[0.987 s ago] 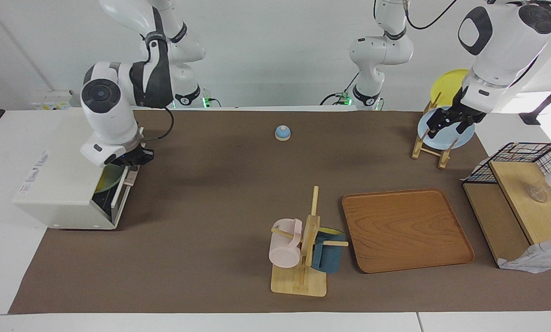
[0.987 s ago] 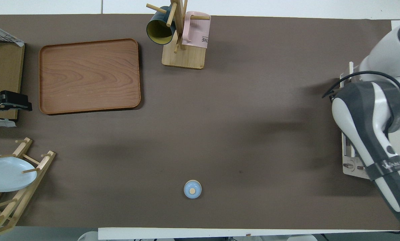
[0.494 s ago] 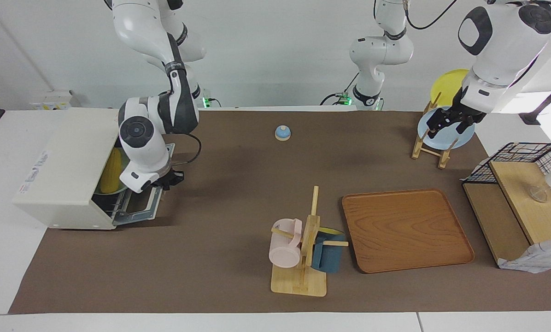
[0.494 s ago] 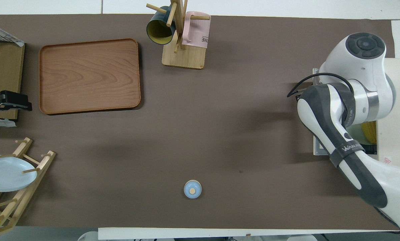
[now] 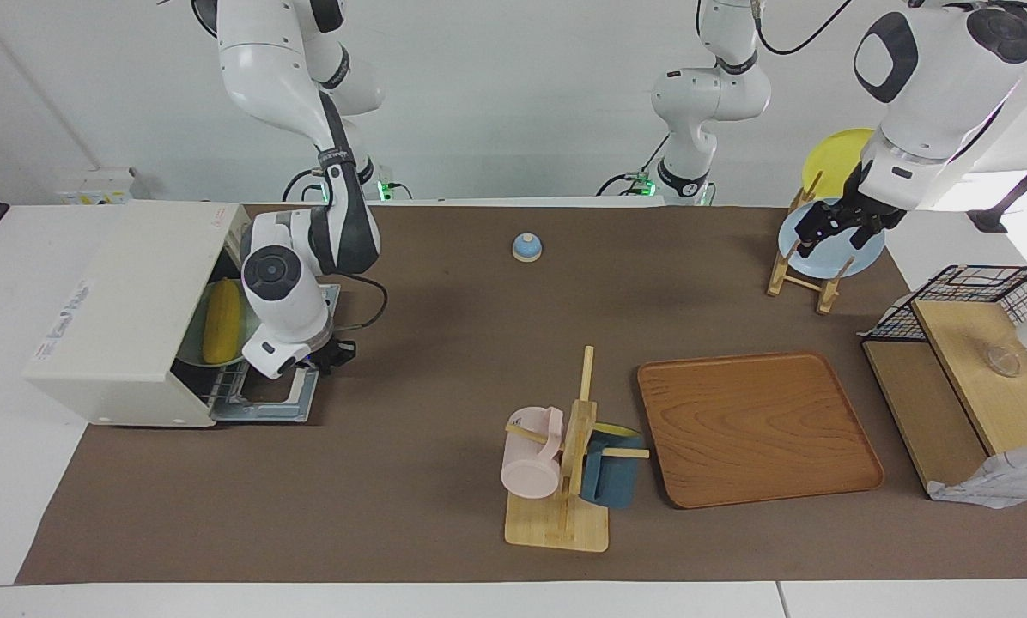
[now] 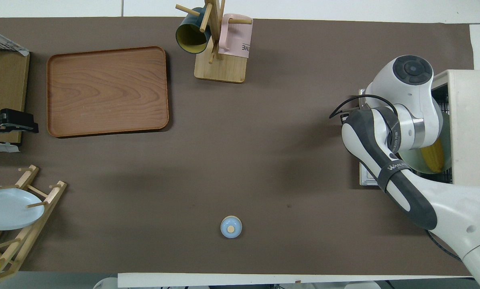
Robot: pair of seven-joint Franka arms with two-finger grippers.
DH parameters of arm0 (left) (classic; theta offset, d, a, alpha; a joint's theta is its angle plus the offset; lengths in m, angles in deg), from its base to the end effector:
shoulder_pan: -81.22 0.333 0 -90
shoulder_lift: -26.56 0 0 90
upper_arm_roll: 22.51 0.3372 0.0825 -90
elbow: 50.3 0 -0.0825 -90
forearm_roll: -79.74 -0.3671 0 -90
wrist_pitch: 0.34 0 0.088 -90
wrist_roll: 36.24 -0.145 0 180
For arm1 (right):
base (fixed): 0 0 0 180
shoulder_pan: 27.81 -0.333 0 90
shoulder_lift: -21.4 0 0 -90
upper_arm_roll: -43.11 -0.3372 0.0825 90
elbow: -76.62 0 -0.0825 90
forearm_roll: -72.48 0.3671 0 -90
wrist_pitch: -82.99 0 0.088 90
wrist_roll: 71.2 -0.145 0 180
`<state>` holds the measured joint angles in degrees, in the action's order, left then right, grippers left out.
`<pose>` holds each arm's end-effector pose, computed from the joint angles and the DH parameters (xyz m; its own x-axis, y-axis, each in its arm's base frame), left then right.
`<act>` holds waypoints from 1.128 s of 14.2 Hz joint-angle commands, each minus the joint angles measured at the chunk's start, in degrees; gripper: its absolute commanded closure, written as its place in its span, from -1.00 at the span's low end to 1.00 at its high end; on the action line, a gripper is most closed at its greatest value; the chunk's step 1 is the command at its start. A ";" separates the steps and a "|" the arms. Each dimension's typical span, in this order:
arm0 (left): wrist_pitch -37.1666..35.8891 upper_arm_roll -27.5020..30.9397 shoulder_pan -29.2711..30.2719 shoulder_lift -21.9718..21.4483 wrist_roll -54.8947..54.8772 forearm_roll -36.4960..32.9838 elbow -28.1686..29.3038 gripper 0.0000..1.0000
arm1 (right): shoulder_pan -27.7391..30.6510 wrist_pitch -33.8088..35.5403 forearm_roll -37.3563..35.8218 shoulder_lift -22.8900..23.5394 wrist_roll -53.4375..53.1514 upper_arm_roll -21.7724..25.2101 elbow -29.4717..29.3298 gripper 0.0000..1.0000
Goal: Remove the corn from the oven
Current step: 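Pull the oven door open with the right gripper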
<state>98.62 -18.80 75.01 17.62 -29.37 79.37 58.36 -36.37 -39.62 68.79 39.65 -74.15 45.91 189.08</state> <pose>0.4906 -0.0188 0.5519 0.9971 0.0743 -0.0139 0.0743 -0.9972 0.0020 0.5803 0.0546 0.2950 0.9869 0.0831 -0.1384 0.0936 -0.9931 0.0713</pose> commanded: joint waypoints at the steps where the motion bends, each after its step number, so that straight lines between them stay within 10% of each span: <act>1: -1.14 -0.63 0.85 0.15 -0.54 -0.59 -0.56 -1.00 | 0.13 -1.05 2.52 -0.49 0.50 0.99 0.13 1.00; 6: -1.14 -0.63 0.85 0.06 -0.54 -0.59 -0.56 -1.00 | -3.66 5.16 10.01 -3.46 -3.28 1.16 -5.15 0.94; 9: -1.05 -0.63 0.85 0.15 -0.54 -0.59 -0.56 -1.00 | -0.34 13.42 6.52 -8.57 -3.20 1.60 -4.89 -0.01; 11: -1.05 -0.63 0.85 0.15 -0.54 -0.59 -0.56 -1.00 | 1.43 15.29 2.73 -9.46 -3.28 1.60 -3.84 -0.24; 16: -1.14 -0.63 0.85 0.15 -0.54 -0.59 -0.56 -1.00 | 6.18 13.89 2.36 -11.39 -2.32 1.43 1.60 -0.27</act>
<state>98.62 -18.80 75.01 17.62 -29.37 79.37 58.36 -31.07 -24.03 71.64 30.07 -77.07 47.87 187.10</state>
